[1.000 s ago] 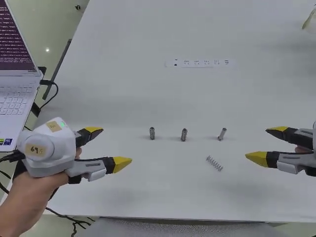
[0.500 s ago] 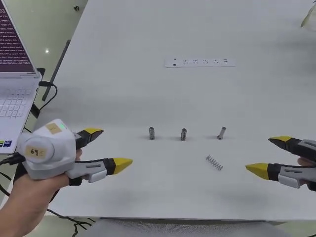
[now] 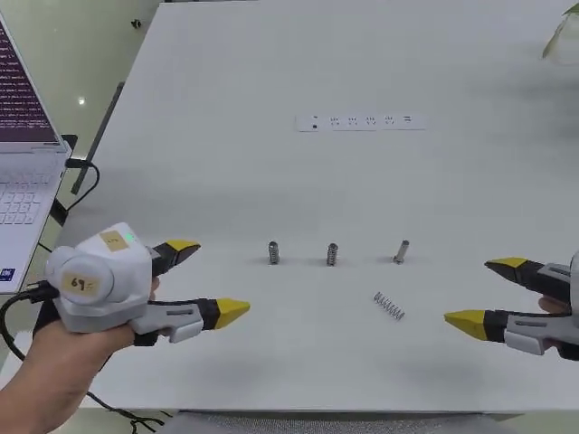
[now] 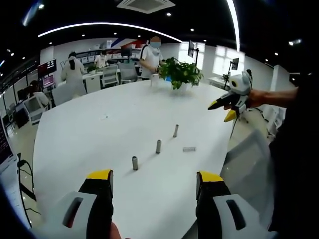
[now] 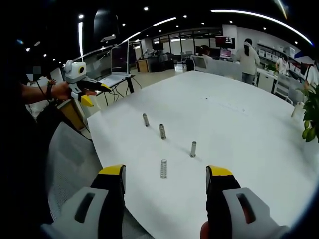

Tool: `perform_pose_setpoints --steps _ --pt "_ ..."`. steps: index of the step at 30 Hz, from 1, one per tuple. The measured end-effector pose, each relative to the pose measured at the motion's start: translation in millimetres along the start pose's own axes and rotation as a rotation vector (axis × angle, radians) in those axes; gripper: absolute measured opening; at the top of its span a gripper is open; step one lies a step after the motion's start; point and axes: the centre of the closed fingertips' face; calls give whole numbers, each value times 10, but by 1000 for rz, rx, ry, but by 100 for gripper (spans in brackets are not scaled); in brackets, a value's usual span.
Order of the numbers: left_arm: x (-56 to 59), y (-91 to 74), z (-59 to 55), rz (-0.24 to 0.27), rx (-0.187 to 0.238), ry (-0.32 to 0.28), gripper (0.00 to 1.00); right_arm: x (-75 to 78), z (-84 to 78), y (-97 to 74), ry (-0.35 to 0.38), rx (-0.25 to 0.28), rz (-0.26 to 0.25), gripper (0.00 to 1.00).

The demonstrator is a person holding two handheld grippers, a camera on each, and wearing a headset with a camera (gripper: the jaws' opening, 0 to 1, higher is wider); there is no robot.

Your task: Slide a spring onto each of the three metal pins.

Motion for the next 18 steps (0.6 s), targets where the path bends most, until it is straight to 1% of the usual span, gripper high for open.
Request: perform_pose_setpoints --steps 1,2,4,9,13,14,16,18 --pt "35 38 -9 -20 -21 37 64 -14 -4 2 1 -1 2 65" --pt "61 70 0 -30 -25 48 64 -22 -7 2 1 -1 2 65" --pt "88 116 23 -46 -22 51 64 -38 -11 2 3 -1 5 65" --pt "171 291 117 -97 -20 85 63 -65 -48 -6 7 -8 5 65" --pt "262 455 189 -148 -28 135 63 -95 -67 -23 8 -13 9 65" --pt "297 507 202 -168 -32 149 63 -99 -69 -29 11 -12 8 65" --pt "342 591 208 -190 -46 180 63 -108 -75 -36 13 -12 8 65" --pt "385 655 225 -208 -50 195 63 -112 -84 -42 16 -11 6 65"
Point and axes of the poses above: the centre of the closed fingertips' face, and the gripper's own axes: y roughly forward along the fingers, x roughly to its right, z roughly out of its top, and after that the axes turned 5 degrees about x, right-handed
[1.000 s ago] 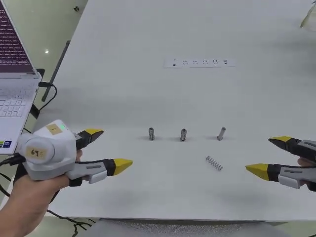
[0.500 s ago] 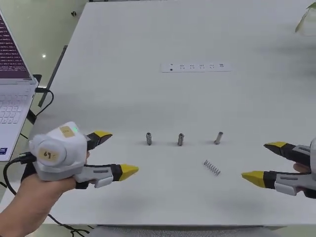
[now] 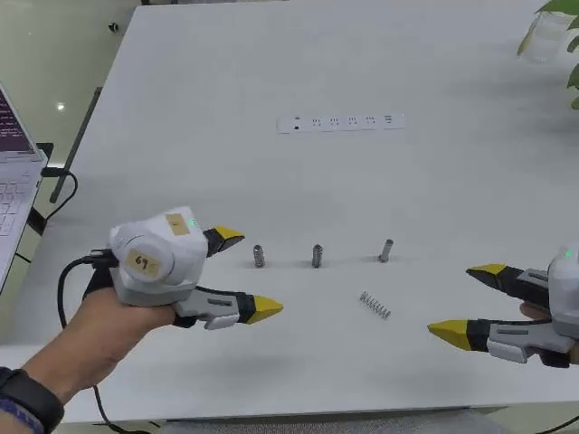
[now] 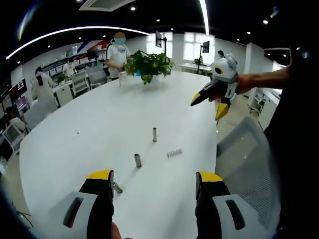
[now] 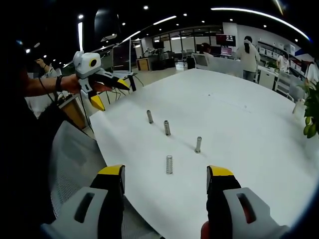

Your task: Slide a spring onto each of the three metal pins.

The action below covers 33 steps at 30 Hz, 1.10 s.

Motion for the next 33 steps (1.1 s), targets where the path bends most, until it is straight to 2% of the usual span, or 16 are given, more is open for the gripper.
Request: perform_pose_setpoints --steps 8,13,23,33 --pt "83 310 122 -87 -23 88 61 -22 -20 -26 11 3 -1 65" --pt "159 488 152 -138 -38 126 61 -31 -39 -28 13 3 1 65" --pt "346 828 137 -233 -81 199 58 -51 -74 -29 19 2 2 65" --pt "452 1165 91 -302 -113 241 54 -45 -84 -49 25 4 -1 64"
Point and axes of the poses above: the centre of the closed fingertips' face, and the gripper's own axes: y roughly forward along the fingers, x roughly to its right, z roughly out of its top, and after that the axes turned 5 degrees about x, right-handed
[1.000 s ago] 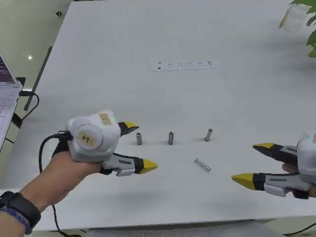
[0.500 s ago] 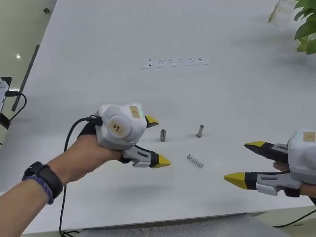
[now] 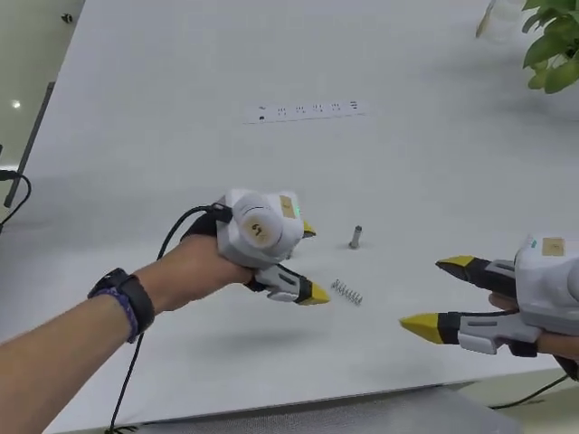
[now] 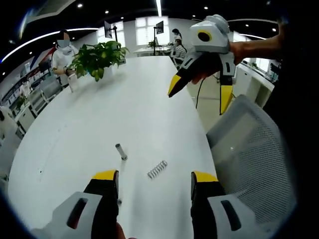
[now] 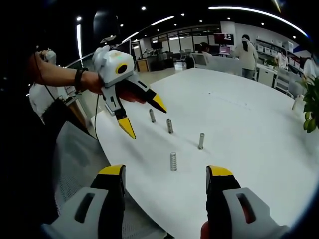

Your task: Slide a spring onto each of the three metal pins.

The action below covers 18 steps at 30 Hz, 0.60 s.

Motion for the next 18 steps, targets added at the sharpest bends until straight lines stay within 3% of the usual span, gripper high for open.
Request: perform_pose_setpoints --steps 18 --pt "98 599 -267 -85 -82 16 42 12 -62 -62 13 -13 -8 62"
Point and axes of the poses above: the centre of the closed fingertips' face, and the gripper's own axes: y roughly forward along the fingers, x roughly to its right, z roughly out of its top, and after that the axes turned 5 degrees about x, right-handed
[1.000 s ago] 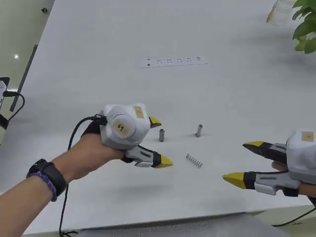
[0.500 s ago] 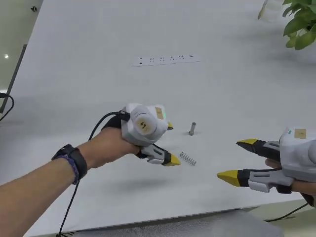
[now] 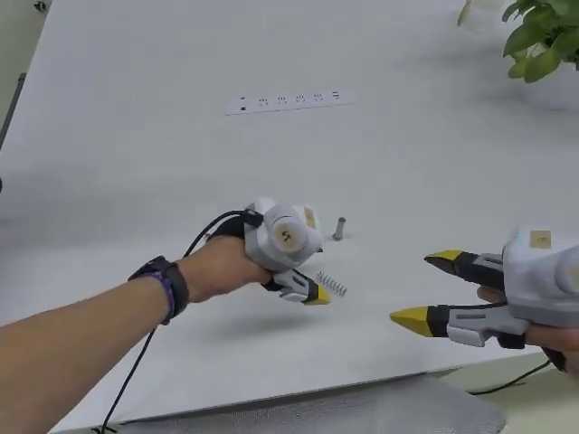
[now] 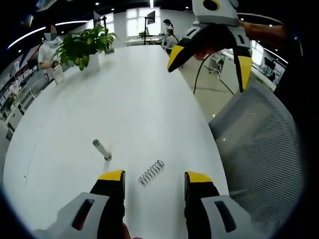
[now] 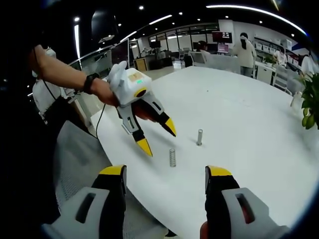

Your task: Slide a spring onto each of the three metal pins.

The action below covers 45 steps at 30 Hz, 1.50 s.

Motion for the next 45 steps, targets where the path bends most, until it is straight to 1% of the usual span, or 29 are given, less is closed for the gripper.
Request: perform_pose_setpoints --steps 5,8,13,16,21,24,26,29,32,33,34,36,40,42,45 --pt "-17 103 -82 -7 -19 -17 40 -25 -12 4 3 -6 5 62" --pt "-34 169 -141 -10 -29 -41 39 -16 -28 9 7 -9 6 62" --pt "-13 237 -216 -19 -42 -57 38 -16 -43 21 11 -11 8 62" --pt "8 265 -216 -24 -43 -65 37 -12 -52 29 13 -12 9 62" --pt "38 329 -206 -34 -40 -59 35 -7 -52 30 11 -15 11 62" --pt "50 368 -261 -40 -62 -40 33 2 -46 19 14 -12 9 61" --pt "55 374 -281 -44 -68 -48 31 12 -53 13 14 -14 6 61" --pt "67 370 -289 -44 -62 -60 28 27 -60 2 19 -12 3 61" --pt "68 378 -351 -37 -82 -55 23 29 -81 0 21 -15 3 61" --pt "78 368 -335 -37 -73 -56 23 26 -86 0 20 -17 4 61" --pt "84 364 -342 -40 -77 -58 22 22 -86 1 19 -18 5 61" --pt "78 353 -364 -36 -88 -41 20 18 -78 3 21 -15 6 61" --pt "41 337 -394 -21 -102 -36 8 16 -72 16 17 -16 7 60" --pt "24 331 -416 -9 -118 -7 3 12 -65 20 13 -17 10 60" --pt "50 324 -420 -14 -125 -10 3 9 -60 21 13 -15 9 60"
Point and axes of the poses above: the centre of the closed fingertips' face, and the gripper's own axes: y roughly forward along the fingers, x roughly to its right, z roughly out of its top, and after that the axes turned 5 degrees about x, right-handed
